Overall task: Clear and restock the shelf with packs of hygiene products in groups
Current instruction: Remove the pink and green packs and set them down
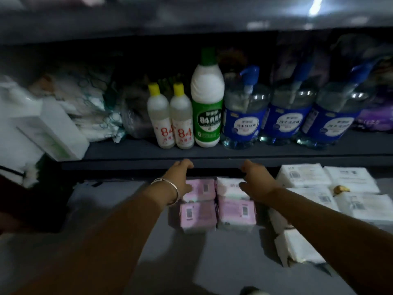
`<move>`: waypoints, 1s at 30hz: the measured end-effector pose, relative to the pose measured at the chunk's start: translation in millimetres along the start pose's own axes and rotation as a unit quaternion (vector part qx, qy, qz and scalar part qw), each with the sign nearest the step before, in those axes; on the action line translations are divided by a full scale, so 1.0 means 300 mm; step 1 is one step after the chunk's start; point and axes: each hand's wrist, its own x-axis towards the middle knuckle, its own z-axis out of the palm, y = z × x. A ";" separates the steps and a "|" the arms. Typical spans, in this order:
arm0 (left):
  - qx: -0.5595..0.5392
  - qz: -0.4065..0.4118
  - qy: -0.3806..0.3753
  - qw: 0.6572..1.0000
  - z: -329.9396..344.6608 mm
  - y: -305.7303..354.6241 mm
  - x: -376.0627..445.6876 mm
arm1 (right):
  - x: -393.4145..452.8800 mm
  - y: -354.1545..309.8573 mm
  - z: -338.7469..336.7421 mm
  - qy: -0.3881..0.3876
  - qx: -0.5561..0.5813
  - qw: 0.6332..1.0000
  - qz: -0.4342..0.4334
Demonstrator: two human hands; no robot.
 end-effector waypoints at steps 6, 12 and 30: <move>-0.041 0.091 0.107 0.989 -0.366 0.170 -0.086 | -0.028 -0.323 -0.317 0.078 0.027 0.991 -0.103; -0.062 0.179 0.204 0.960 -0.770 0.368 -0.195 | -0.092 -0.605 -0.688 0.177 0.037 0.965 -0.187; 0.148 0.153 0.431 0.877 -1.208 0.509 0.074 | 0.287 -0.798 -1.060 0.234 0.337 0.909 -0.073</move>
